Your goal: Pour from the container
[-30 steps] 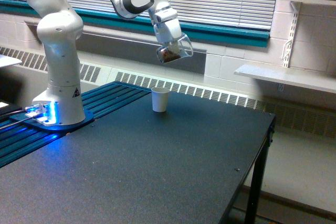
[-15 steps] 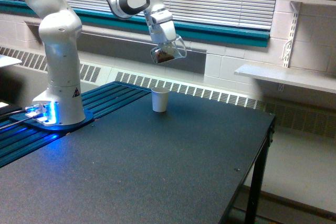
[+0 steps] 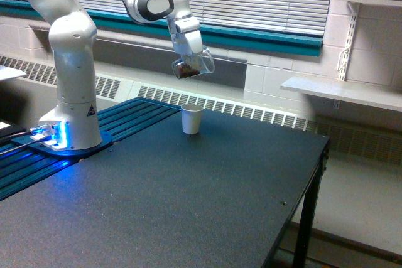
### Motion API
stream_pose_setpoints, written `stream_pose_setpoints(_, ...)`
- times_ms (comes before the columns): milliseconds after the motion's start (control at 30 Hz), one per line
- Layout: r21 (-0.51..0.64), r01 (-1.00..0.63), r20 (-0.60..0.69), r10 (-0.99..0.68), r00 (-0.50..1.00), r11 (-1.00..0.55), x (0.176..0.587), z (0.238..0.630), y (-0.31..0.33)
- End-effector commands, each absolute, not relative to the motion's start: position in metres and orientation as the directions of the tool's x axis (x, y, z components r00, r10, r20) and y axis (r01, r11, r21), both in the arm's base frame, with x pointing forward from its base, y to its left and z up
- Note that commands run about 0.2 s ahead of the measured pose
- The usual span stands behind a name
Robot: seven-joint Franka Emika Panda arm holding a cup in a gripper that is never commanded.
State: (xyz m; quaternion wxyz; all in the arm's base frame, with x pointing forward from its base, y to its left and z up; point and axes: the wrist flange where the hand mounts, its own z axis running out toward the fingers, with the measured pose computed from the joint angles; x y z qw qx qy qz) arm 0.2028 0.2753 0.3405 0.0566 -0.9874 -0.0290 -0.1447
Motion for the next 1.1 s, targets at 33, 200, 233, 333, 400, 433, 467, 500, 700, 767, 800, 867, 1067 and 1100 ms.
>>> stream_pose_setpoints(33,-0.086,0.073,0.263,0.048,0.964,-0.994,0.19,0.328,0.268)
stream_pose_setpoints(200,-0.087,0.046,0.245,0.023,0.969,-0.995,0.187,0.323,0.261)
stream_pose_setpoints(233,-0.087,0.043,0.241,0.021,0.97,-0.995,0.186,0.322,0.26)
stream_pose_setpoints(333,-0.091,0.032,0.234,0.01,0.972,-0.995,0.185,0.321,0.26)
stream_pose_setpoints(400,-0.092,0.029,0.228,0.008,0.974,-0.995,0.184,0.321,0.26)
stream_pose_setpoints(433,-0.093,0.027,0.225,0.006,0.974,-0.995,0.183,0.321,0.261)
stream_pose_setpoints(467,-0.094,0.025,0.223,0.003,0.975,-0.995,0.183,0.32,0.261)
stream_pose_setpoints(500,-0.096,0.023,0.22,0.001,0.976,-0.995,0.182,0.32,0.261)
stream_pose_setpoints(700,-0.104,0.015,0.199,-0.006,0.98,-0.994,0.178,0.316,0.264)
stream_pose_setpoints(767,-0.106,0.015,0.189,-0.005,0.982,-0.994,0.176,0.315,0.265)
stream_pose_setpoints(800,-0.106,0.015,0.184,-0.005,0.983,-0.994,0.175,0.314,0.265)
stream_pose_setpoints(867,-0.105,0.015,0.175,-0.003,0.985,-0.994,0.173,0.311,0.266)
stream_pose_setpoints(1067,-0.104,0.015,0.145,0.0,0.989,-0.994,0.165,0.305,0.269)
stream_pose_setpoints(1100,-0.106,0.013,0.142,-0.002,0.99,-0.994,0.165,0.304,0.269)
